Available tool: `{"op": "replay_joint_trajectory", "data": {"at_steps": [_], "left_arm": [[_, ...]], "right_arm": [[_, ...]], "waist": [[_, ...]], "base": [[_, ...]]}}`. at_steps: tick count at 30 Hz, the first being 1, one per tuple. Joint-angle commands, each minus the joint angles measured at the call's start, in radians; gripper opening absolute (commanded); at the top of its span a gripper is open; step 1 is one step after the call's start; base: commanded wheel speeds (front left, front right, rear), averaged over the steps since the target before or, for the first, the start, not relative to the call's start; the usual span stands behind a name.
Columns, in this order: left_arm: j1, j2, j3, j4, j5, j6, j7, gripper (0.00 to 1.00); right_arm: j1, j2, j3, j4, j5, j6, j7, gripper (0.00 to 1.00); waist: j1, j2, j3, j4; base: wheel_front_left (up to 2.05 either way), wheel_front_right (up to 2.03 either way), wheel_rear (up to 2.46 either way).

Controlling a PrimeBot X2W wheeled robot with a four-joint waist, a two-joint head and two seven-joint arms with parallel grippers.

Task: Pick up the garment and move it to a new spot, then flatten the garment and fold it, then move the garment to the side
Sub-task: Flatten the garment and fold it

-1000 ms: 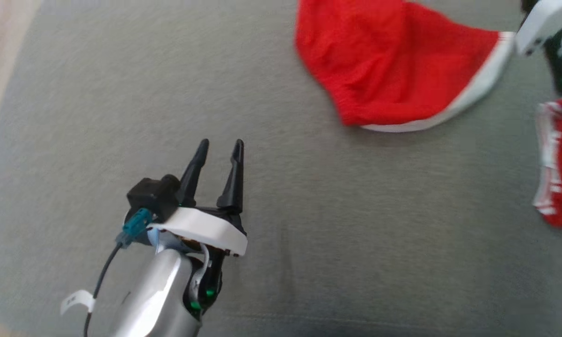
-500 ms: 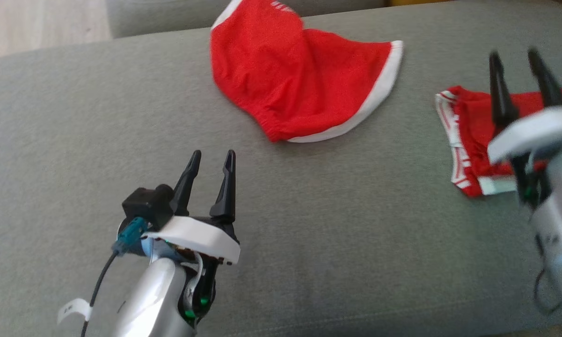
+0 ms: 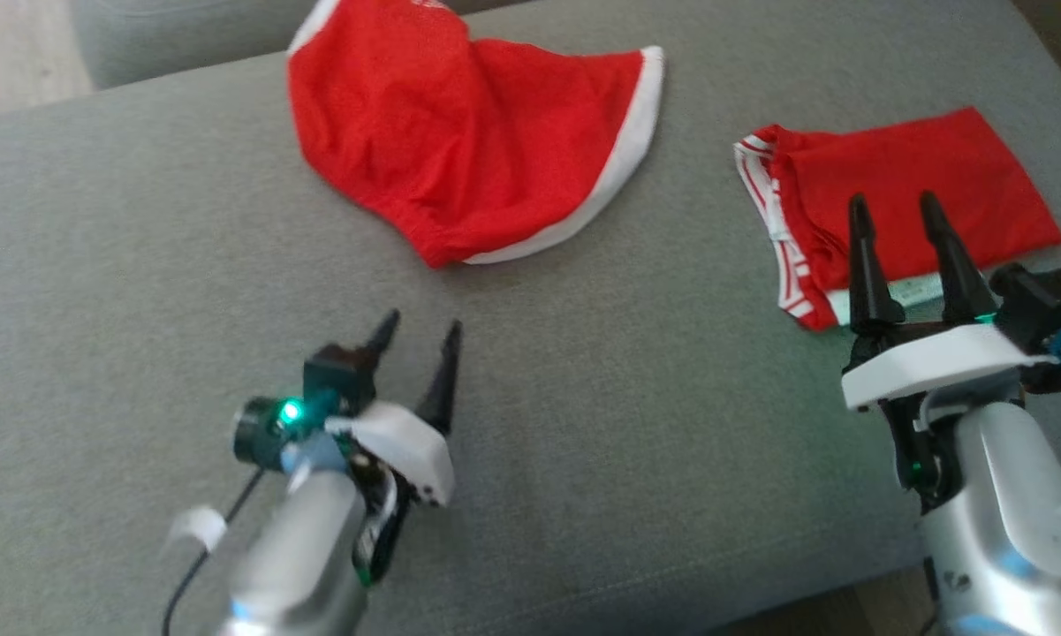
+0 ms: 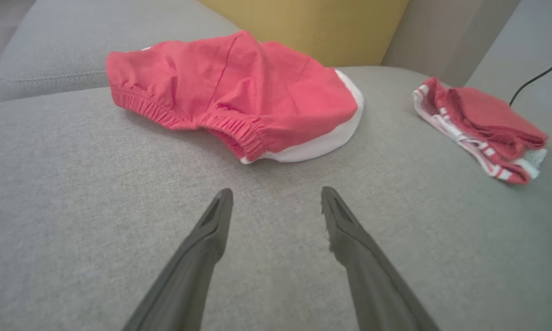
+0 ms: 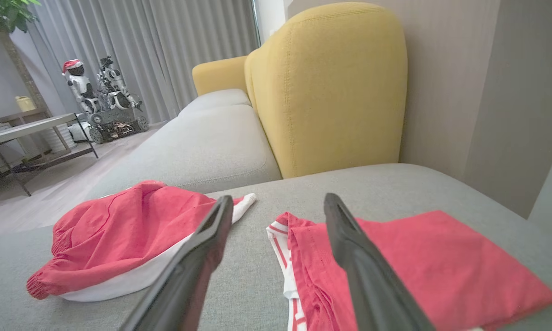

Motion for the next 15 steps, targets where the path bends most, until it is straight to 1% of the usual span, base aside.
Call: {"op": "replay_joint_trajectory", "data": {"at_steps": [1,5,10,15], "left_arm": [[-0.077,0.009,0.028,0.009,0.014,0.012,-0.008,1.00],[-0.162,0.017,0.020,0.115,0.053,0.020,-0.008,1.00],[-0.252,0.027,0.007,0.226,0.091,0.026,-0.008,1.00],[-0.319,0.033,0.008,0.282,0.105,0.018,-0.008,1.00]], "right_arm": [[-0.001,0.010,0.007,-0.066,-0.012,0.002,0.014,1.00],[0.026,0.031,0.002,-0.141,-0.023,0.002,0.047,1.00],[0.036,0.049,-0.008,-0.198,-0.023,0.002,0.067,1.00],[0.035,0.059,-0.022,-0.225,-0.025,0.002,0.072,1.00]], "waist": [[0.0000,0.0000,0.023,-0.026],[0.0000,0.0000,0.051,-0.056],[0.0000,0.0000,0.087,-0.086],[0.0000,0.0000,0.114,-0.109]], "base": [[0.00,0.00,0.00],[0.00,0.00,0.00],[0.00,0.00,0.00],[0.00,0.00,0.00]]}}
